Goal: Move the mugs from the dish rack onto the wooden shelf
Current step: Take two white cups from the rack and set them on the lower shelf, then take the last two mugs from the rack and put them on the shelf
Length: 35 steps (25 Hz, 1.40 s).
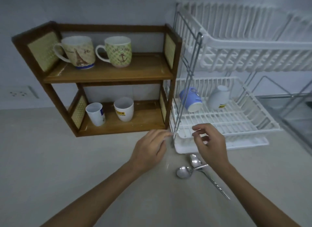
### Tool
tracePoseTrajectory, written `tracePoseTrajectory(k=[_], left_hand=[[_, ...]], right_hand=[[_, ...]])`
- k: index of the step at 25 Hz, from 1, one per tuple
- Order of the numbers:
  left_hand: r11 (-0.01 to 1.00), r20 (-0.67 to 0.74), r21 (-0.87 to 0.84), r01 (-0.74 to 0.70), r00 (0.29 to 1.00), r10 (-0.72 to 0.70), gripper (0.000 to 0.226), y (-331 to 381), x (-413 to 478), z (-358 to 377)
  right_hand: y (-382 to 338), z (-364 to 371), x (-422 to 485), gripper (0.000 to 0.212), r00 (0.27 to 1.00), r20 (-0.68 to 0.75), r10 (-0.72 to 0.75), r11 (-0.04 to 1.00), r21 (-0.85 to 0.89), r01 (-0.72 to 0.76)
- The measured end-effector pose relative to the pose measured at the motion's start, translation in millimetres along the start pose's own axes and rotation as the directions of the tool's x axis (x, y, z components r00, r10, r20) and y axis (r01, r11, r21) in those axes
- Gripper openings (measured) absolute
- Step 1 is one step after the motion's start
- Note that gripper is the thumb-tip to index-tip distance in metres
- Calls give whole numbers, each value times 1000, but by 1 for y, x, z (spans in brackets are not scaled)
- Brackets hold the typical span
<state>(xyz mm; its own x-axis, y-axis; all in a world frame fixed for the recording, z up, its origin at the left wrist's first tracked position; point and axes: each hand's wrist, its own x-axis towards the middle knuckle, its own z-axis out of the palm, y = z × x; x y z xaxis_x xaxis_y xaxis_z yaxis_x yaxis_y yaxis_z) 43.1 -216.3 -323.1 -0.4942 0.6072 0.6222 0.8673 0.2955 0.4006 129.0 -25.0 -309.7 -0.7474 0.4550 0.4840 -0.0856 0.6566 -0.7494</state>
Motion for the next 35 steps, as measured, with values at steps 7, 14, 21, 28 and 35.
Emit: tracePoseTrajectory(k=[7,14,21,28,35], left_hand=[[951,86,-295,96,994,-74,32,69,82,81],[600,174,-252,760,645,-744,31,37,186,144],[335,162,-259,906,383,-910,74,-12,217,183],[282,78,-338,898,325,-942,94,-35,221,210],[293,48,-408,865,341,-939,79,-22,210,197]], right_hand=[[79,-87,61,22,992,123,42,971,-237,-12],[140,-97,181,51,672,735,88,193,-674,713],[178,-48,223,42,633,765,117,-437,-533,725],[196,-35,226,101,556,798,232,-497,-394,773],[188,-73,228,45,773,634,-2,18,-773,634]])
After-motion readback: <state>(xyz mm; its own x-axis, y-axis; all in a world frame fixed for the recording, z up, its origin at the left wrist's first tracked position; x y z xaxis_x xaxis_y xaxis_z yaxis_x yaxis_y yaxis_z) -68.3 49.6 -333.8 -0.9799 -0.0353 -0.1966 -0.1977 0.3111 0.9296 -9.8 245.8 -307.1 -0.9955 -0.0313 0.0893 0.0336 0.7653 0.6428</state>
